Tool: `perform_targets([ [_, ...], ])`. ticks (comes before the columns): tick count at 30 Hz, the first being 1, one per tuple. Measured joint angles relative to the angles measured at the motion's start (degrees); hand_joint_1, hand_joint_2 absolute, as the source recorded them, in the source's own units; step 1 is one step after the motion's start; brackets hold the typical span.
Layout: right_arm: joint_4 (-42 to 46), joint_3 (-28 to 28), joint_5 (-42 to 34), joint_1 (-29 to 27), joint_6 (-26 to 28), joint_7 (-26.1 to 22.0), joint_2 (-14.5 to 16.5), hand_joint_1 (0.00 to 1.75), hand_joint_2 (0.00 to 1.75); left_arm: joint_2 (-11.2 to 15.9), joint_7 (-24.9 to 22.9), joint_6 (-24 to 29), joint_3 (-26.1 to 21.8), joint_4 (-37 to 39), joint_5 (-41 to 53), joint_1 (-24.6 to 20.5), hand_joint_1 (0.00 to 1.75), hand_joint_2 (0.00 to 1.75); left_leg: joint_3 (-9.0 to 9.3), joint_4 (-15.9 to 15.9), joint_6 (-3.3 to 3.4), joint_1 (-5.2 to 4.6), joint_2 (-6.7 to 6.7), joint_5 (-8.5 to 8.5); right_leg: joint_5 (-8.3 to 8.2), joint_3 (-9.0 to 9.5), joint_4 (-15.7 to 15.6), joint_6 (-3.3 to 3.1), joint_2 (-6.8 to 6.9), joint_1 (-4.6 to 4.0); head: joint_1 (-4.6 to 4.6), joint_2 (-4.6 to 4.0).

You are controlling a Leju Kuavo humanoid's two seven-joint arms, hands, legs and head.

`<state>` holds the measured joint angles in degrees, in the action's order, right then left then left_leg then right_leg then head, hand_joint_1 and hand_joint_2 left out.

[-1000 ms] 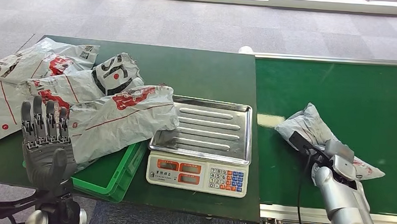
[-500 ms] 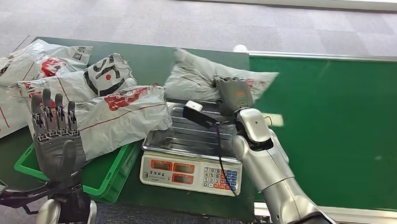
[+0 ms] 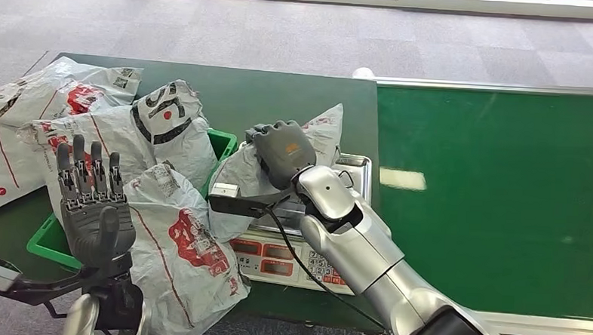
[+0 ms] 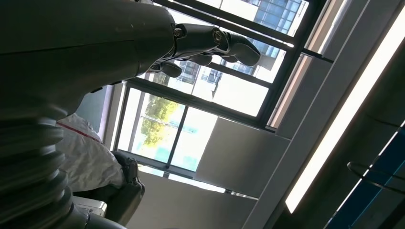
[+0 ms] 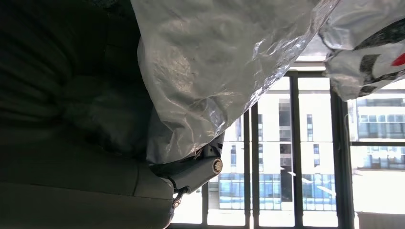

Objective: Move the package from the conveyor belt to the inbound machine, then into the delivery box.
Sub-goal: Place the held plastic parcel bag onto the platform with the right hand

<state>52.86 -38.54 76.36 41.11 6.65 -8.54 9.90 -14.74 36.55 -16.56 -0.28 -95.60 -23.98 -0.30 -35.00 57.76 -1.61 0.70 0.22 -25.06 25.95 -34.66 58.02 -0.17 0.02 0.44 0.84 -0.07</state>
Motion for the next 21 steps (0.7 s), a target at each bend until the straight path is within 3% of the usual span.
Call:
perform_targets([
  [3, -0.37, -1.32, -0.40, 0.15, -0.21, -0.06, 0.61, 0.00, 0.00, 0.00, 0.07, 0.37, 0.01, 0.00, -0.01, 0.00, 0.00, 1.75, 0.02, 0.00, 0.00, 0.03, -0.05, 0.00, 0.00, 0.00, 0.00, -0.01, -0.01, 0.02, 0.01, 0.00],
  [10, -1.16, -2.29, -1.26, 1.33, 1.69, 3.31, 1.50, 0.00, 0.00, -0.01, 0.02, 0.82, -0.01, -0.03, -0.02, 0.08, 0.00, 1.75, 0.02, 0.00, -0.01, 0.05, -0.06, 0.00, 0.00, -0.01, 0.00, -0.01, -0.02, 0.00, 0.01, 0.00],
  [21, 6.37, -1.03, 5.01, 1.24, 3.39, 10.47, -0.52, 0.00, 0.00, -0.01, -0.01, 0.72, -0.07, -0.93, 0.17, 1.03, 0.00, 1.75, 0.02, 0.00, -0.01, 0.02, -0.06, -0.01, 0.00, -0.03, 0.00, -0.01, -0.03, 0.02, 0.01, 0.00],
])
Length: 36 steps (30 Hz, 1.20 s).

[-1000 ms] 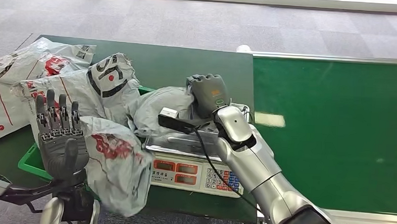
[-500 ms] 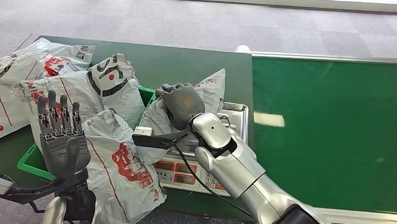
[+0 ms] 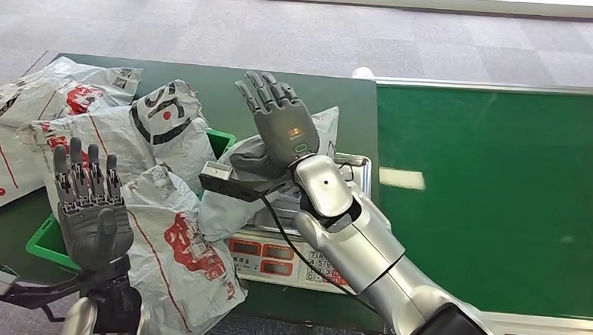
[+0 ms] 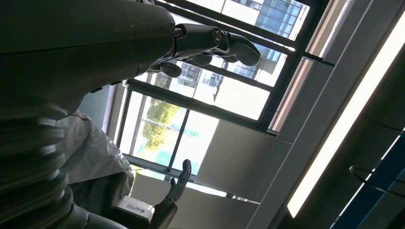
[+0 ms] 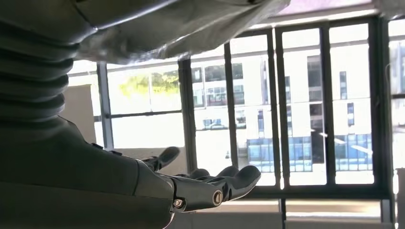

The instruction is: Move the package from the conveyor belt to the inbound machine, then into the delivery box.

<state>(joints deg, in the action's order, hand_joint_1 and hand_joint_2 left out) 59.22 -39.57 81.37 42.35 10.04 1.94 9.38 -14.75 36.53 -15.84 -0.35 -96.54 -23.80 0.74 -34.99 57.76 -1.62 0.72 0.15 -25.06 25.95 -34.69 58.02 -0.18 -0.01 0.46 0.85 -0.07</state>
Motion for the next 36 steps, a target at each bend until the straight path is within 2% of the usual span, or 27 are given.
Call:
perform_targets([
  [4, 3.81, 2.12, 3.25, -0.33, 4.53, 4.05, -1.18, 0.00, 0.00, 0.00, 0.14, 0.04, -0.13, -0.52, 0.31, 0.65, 0.00, 1.75, 0.00, 0.00, 0.00, 0.00, 0.01, 0.00, 0.00, 0.00, 0.00, 0.00, 0.01, 0.00, 0.00, 0.00],
  [9, 10.54, 7.94, 5.49, -1.42, 10.53, 5.49, -2.90, 0.00, 0.00, -0.02, 0.23, 0.26, -0.58, -1.51, 1.08, 1.42, 0.00, 1.75, 0.00, 0.00, 0.00, -0.01, 0.04, 0.00, 0.00, 0.01, 0.00, 0.00, 0.02, 0.00, -0.01, 0.00],
  [15, 15.43, 11.82, 6.06, -2.76, 11.19, 5.22, -3.99, 0.00, 0.00, -0.06, 0.23, 0.26, -0.75, -2.21, 1.32, 1.51, 0.00, 1.75, 0.02, 0.00, 0.01, -0.02, 0.01, -0.01, 0.00, 0.02, 0.00, 0.01, 0.01, 0.02, 0.01, 0.00],
  [25, 17.24, 13.26, 6.60, -3.57, 11.05, 5.13, -4.24, 0.00, 0.00, -0.17, 0.52, 1.10, -0.86, -2.54, 4.16, 1.48, 0.00, 1.75, 0.03, 0.00, 0.00, -0.02, 0.01, -0.01, 0.00, 0.02, 0.00, 0.00, 0.00, 0.01, 0.01, 0.00],
  [28, 17.46, 14.13, 7.13, -4.04, 10.88, 5.37, -4.24, 0.00, 0.00, 0.36, 1.08, 3.96, -0.66, -2.44, 16.59, 0.41, 0.00, 1.75, 0.04, 0.02, 0.01, -0.02, 0.02, 0.00, 0.00, 0.02, -0.01, 0.01, 0.03, 0.01, 0.00, 0.00],
  [30, 17.80, 14.99, 7.36, -4.52, 10.94, 5.55, -4.23, 0.00, 0.00, 2.12, -0.02, 5.89, 0.76, -1.38, 33.58, -2.11, 0.00, 1.75, 0.03, 0.04, 0.03, -0.02, 0.06, 0.01, 0.00, 0.03, -0.02, 0.02, 0.10, 0.02, 0.01, 0.00],
  [33, 18.13, 16.50, 7.35, -4.81, 11.04, 5.49, -4.04, 0.00, 0.00, 6.36, -4.89, 7.50, 6.10, 4.34, 64.05, -9.45, 0.00, 1.75, 0.02, 0.04, 0.07, -0.03, 0.12, 0.11, -0.08, 0.06, -0.02, 0.05, 0.18, 0.03, 0.00, 0.00],
  [36, 17.65, 17.47, 7.12, -4.57, 11.04, 5.27, -3.42, 0.00, 0.00, 9.61, -9.58, 8.36, 13.19, 14.28, 81.57, -18.67, 0.00, 1.75, 0.01, 0.04, 0.00, -0.02, 0.03, 0.23, -0.28, 0.00, -0.01, -0.01, 0.09, 0.03, 0.00, 0.00],
])
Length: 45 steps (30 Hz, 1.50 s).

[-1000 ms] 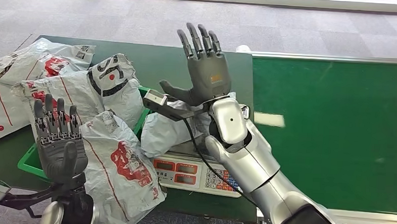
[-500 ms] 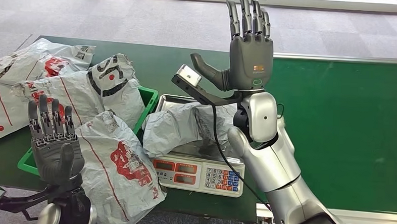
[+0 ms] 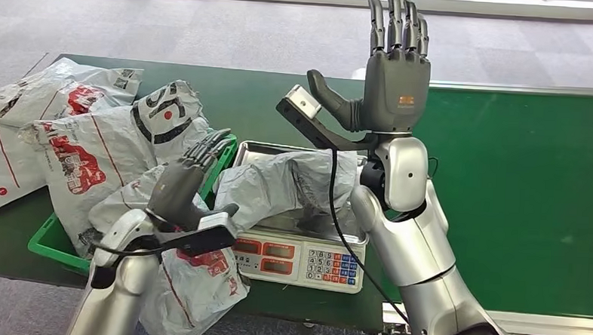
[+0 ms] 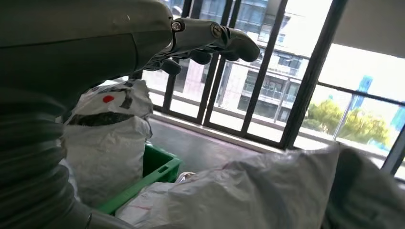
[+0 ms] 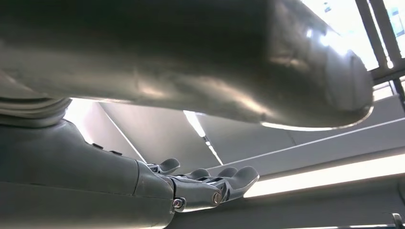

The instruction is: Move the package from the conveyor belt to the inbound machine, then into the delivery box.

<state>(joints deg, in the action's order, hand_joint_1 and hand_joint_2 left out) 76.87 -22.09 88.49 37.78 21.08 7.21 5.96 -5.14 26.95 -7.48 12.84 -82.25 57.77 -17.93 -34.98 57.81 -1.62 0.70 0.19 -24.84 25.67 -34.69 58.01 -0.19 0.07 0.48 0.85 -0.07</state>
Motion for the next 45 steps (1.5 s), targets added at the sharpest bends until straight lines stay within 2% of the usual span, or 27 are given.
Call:
perform_targets([
  [3, -1.57, 0.54, -0.21, 0.79, 0.21, 0.43, 0.67, 0.00, 0.00, 1.59, -0.85, 0.32, 6.67, 10.78, 3.82, -9.11, 0.00, 1.75, -0.02, 0.00, 0.01, 0.00, -0.06, 0.10, -0.12, -0.03, 0.00, 0.06, -0.08, -0.01, 0.01, 0.00],
  [6, -3.01, 0.95, -0.21, 1.52, 0.20, 0.90, 1.06, 0.00, 0.00, 2.39, -0.65, -0.15, 12.10, 18.99, 2.97, -15.64, 0.00, 1.75, -0.03, 0.00, 0.02, -0.01, -0.07, 0.11, -0.14, -0.02, 0.00, 0.08, -0.10, -0.01, 0.01, 0.00],
  [8, -3.54, 1.30, -0.21, 1.63, 0.19, 1.04, 1.15, 0.00, 0.00, 2.99, -0.56, -0.50, 14.92, 22.70, 2.27, -18.33, 0.00, 1.75, -0.03, 0.00, 0.02, -0.02, -0.07, 0.11, -0.14, -0.02, 0.00, 0.08, -0.10, -0.01, 0.00, 0.00],
  [11, -3.97, 1.72, -0.13, 1.62, 0.14, 1.20, 1.18, 0.00, 0.00, 3.76, -0.47, -1.28, 17.50, 25.69, 0.99, -20.01, 0.00, 1.75, -0.04, 0.00, 0.03, -0.03, -0.06, 0.09, -0.12, -0.03, 0.00, 0.09, -0.11, 0.00, 0.01, 0.00],
  [15, -4.45, 2.00, 0.18, 1.61, -0.03, 1.46, 1.21, 0.00, 0.00, 4.54, 0.80, -3.54, 20.03, 28.31, -1.56, -20.92, 1.74, 1.75, -0.06, 0.00, 0.03, -0.02, -0.05, 0.07, -0.09, -0.04, 0.00, 0.10, -0.11, -0.01, 0.01, 0.00],
  [20, -5.07, 2.13, 0.39, 1.62, -0.27, 1.78, 1.43, 0.00, 0.00, 5.08, 3.53, -6.31, 22.25, 31.84, -5.32, -22.04, 1.75, 1.75, -0.06, 0.00, 0.03, -0.02, -0.05, 0.08, -0.09, -0.03, 0.00, 0.10, -0.11, -0.01, 0.00, 0.00],
  [39, -5.25, 2.95, 0.54, 1.20, -1.03, 2.10, 1.49, 0.00, 0.00, 6.67, 4.32, -4.71, 23.08, 34.17, -9.43, -23.87, 1.75, 1.75, -0.03, -0.01, 0.03, 0.00, -0.10, 0.08, -0.11, -0.04, 0.01, 0.09, -0.14, -0.01, 0.01, 0.00],
  [41, -5.03, 3.16, 0.90, 0.77, -0.98, 2.60, 1.49, 0.00, 0.00, 6.50, 1.81, -0.45, 22.19, 32.97, -9.52, -23.28, 1.75, 1.75, -0.04, 0.00, 0.03, 0.01, -0.10, 0.09, -0.12, -0.04, 0.01, 0.08, -0.15, -0.01, 0.01, 0.00],
  [42, -4.67, 3.37, 1.11, 0.19, -0.96, 2.79, 1.46, 0.00, 0.00, 6.43, -1.02, 4.41, 20.76, 31.36, -8.62, -22.65, 1.75, 1.75, -0.07, 0.00, 0.02, 0.01, -0.11, 0.10, -0.12, -0.06, 0.02, 0.08, -0.15, -0.02, -0.01, 0.00],
  [43, -4.21, 3.60, 1.28, -0.58, -0.93, 2.77, 1.41, 0.00, 0.00, 6.40, -4.57, 11.09, 18.57, 29.12, -6.70, -21.84, 1.75, 1.75, -0.13, 0.00, 0.01, 0.02, -0.15, 0.10, -0.13, -0.12, 0.03, 0.07, -0.20, -0.03, -0.01, 0.00],
  [45, -3.37, 4.00, 1.45, -2.21, -0.76, 2.27, 1.33, 0.00, 0.00, 6.56, -11.83, 28.79, 12.16, 23.66, -0.36, -20.71, 1.75, 1.75, -0.27, 0.00, 0.00, 0.02, -0.40, 0.10, -0.19, -0.34, 0.05, 0.01, -0.40, -0.03, -0.02, 0.00],
])
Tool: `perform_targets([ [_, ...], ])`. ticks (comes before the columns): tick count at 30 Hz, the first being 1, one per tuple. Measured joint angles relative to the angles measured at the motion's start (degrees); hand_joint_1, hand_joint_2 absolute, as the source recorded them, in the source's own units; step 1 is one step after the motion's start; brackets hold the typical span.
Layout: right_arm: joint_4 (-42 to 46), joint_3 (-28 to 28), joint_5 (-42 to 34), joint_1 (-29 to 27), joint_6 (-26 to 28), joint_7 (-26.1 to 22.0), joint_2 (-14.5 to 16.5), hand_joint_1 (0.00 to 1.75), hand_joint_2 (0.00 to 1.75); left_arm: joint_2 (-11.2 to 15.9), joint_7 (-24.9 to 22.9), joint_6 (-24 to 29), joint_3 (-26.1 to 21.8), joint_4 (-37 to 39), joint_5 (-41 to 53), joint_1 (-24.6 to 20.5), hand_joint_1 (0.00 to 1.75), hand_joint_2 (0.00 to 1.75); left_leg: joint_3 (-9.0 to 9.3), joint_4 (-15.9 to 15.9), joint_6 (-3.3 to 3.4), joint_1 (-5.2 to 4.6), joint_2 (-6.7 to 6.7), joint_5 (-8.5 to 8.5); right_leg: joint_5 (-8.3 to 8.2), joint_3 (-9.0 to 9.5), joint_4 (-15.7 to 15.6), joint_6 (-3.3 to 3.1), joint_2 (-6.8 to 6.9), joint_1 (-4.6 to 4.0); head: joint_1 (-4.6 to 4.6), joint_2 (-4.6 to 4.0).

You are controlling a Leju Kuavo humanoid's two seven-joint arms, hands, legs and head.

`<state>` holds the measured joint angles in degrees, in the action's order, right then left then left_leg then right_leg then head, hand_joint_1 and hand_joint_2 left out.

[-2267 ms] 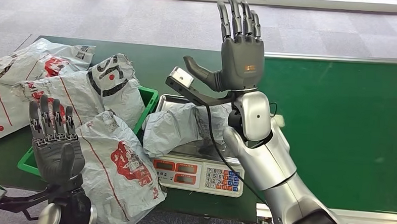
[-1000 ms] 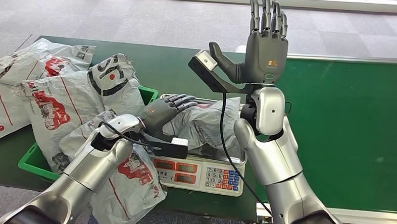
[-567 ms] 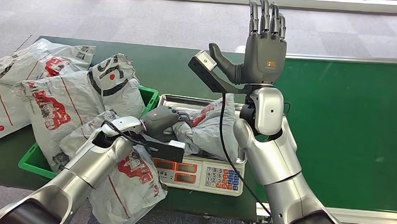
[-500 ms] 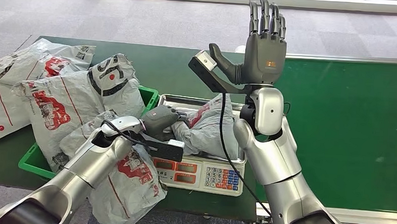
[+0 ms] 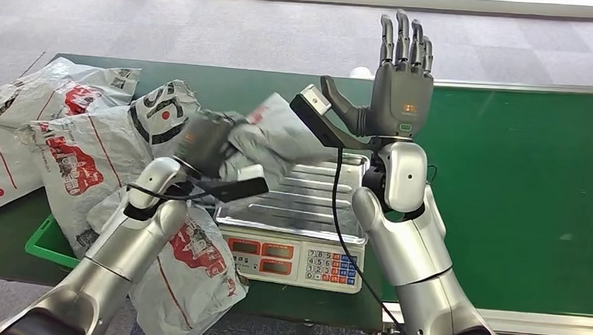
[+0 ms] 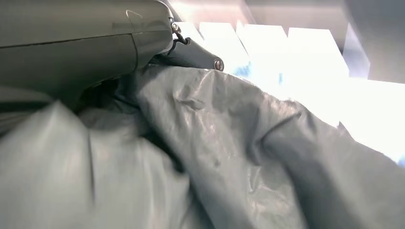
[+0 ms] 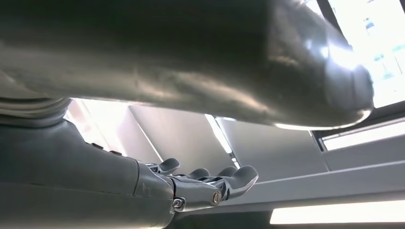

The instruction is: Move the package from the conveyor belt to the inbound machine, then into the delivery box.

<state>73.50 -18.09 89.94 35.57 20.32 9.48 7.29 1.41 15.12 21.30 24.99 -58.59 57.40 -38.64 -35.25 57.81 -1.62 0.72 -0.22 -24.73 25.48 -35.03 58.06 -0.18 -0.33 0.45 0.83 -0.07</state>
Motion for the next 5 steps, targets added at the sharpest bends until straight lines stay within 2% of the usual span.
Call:
perform_targets([
  [2, 0.25, 0.23, 0.07, -0.95, 0.38, -0.32, -0.02, 0.00, 0.00, 0.20, -3.85, 16.05, -6.93, -4.38, 5.91, 0.16, 1.75, 1.75, -0.03, 0.00, -0.01, -0.01, -0.27, -0.03, -0.04, -0.15, 0.01, -0.06, -0.22, 0.02, 0.02, 0.00],
  [3, 0.26, 0.34, 0.07, -1.15, 0.57, -0.32, -0.02, 0.00, 0.00, 0.32, -4.44, 20.48, -9.95, -5.81, 8.01, 0.14, 1.75, 1.75, -0.01, -0.01, -0.02, 0.01, -0.31, -0.04, -0.04, -0.16, 0.01, -0.06, -0.25, 0.02, 0.02, 0.00],
  [5, 0.26, 0.47, 0.07, -1.28, 0.76, -0.29, -0.03, 0.00, 0.00, 0.44, -4.66, 22.98, -13.99, -7.49, 10.61, 0.26, 1.75, 1.75, -0.01, -0.01, -0.04, 0.05, -0.25, -0.04, 0.00, -0.16, 0.01, -0.08, -0.18, 0.01, 0.03, 0.00],
])
